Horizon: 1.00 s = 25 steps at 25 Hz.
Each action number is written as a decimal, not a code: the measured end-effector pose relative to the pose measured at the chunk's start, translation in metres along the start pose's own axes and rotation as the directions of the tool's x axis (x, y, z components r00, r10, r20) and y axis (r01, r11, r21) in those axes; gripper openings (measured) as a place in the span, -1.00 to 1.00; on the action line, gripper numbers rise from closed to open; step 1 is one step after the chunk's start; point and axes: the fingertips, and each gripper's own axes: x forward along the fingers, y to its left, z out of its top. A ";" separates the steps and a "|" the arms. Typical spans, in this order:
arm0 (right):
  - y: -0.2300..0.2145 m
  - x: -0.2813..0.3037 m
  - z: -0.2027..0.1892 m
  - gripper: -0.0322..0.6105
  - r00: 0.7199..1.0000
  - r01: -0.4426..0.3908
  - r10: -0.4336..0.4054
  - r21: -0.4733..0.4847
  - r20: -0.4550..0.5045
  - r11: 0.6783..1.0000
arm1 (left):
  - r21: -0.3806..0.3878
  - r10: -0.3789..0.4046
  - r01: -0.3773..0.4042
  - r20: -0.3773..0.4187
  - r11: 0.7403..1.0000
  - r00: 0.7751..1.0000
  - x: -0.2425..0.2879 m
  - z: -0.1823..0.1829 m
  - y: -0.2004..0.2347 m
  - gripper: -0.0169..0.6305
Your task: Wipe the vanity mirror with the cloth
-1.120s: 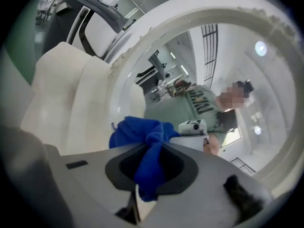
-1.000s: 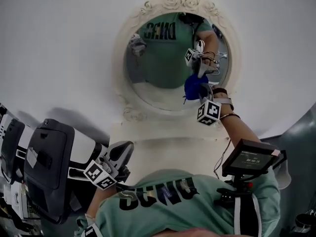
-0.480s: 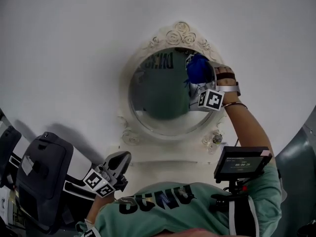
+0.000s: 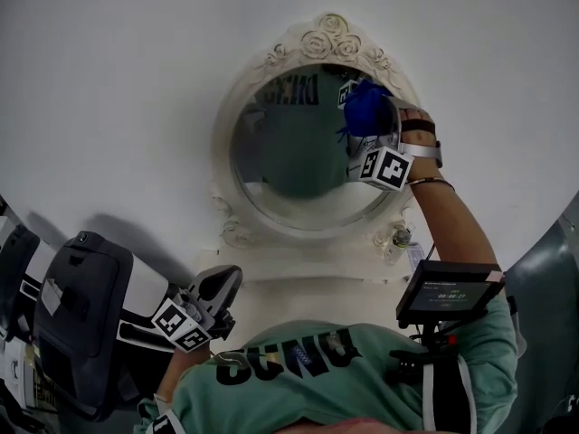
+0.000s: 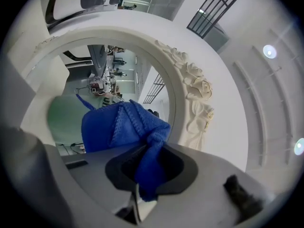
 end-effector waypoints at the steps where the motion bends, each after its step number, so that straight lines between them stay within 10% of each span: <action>1: 0.008 -0.004 -0.004 -0.75 1.000 -0.009 0.009 0.005 -0.005 1.000 | -0.004 -0.002 0.002 -0.010 1.000 1.000 0.000 -0.002 -0.001 -0.92; 13: 0.193 -0.072 -0.065 -0.75 0.964 -0.249 0.255 0.076 -0.083 0.966 | -0.098 -0.023 0.009 -0.146 0.995 0.989 0.024 -0.040 0.000 -0.92; 19: 0.350 -0.124 -0.083 -0.75 0.862 -0.486 0.489 0.056 -0.131 0.872 | -0.164 -0.046 0.007 -0.237 0.986 0.970 0.030 -0.084 0.002 -0.92; 25: 0.382 -0.138 -0.060 -0.75 0.786 -0.593 0.604 0.119 -0.133 0.797 | -0.206 -0.081 0.027 -0.258 0.978 0.963 0.034 -0.092 -0.011 -0.92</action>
